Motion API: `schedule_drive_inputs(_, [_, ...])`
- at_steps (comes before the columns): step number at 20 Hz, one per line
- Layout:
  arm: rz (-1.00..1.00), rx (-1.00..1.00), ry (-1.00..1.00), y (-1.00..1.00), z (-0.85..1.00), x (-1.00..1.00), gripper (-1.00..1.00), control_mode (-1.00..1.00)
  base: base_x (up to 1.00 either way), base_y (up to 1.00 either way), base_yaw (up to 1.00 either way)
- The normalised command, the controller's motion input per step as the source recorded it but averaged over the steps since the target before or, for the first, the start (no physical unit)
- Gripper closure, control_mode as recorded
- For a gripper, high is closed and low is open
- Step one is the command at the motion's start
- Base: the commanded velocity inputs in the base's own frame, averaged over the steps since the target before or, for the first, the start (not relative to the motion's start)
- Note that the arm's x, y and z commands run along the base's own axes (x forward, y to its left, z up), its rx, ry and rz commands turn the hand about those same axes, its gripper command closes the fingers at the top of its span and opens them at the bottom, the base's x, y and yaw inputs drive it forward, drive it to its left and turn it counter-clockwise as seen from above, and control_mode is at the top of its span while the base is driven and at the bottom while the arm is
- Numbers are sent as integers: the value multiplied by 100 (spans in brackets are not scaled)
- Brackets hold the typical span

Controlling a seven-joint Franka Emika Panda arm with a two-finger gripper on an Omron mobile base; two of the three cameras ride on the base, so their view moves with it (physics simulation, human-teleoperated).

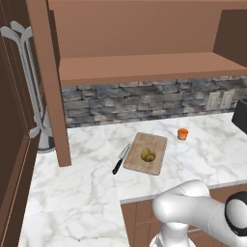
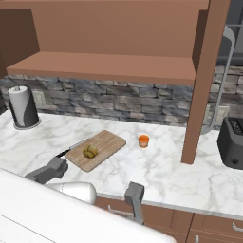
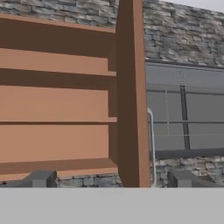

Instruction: Pick the bread, place it on the cutting board, pick the jam, place it on the counter, and close the cabinet.

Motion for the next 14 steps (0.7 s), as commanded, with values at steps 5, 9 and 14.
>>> schedule_drive_inputs(5, [0,0,-1,-12,-9,11,-100,-100,0,0,0])
schedule_drive_inputs(9, [1,0,0,-10,-6,11,-100,-100,0,0,0])
schedule_drive_inputs(14, [7,0,0,-6,-7,13,-100,-100,0,0,0])
